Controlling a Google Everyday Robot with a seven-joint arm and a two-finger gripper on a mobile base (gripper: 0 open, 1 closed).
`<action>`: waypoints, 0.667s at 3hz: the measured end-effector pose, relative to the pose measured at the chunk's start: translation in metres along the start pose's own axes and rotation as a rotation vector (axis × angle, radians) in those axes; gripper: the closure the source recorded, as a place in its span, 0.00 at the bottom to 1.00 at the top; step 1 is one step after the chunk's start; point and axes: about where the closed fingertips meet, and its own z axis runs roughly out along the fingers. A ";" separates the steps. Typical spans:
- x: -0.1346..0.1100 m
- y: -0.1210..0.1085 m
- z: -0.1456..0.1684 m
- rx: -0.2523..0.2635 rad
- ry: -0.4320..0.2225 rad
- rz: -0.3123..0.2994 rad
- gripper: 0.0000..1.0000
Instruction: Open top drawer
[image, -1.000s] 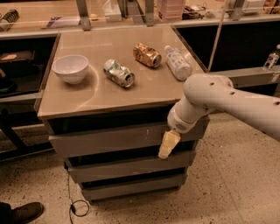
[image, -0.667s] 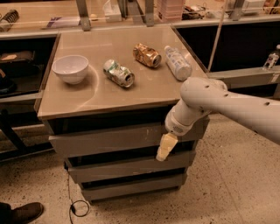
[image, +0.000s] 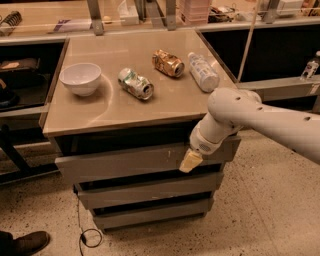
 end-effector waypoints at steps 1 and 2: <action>0.000 0.000 0.000 0.000 0.000 0.000 0.65; 0.000 0.000 0.000 0.000 0.000 0.000 0.89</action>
Offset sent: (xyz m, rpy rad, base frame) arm 0.0000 0.0000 0.0000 0.0000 0.0000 0.0000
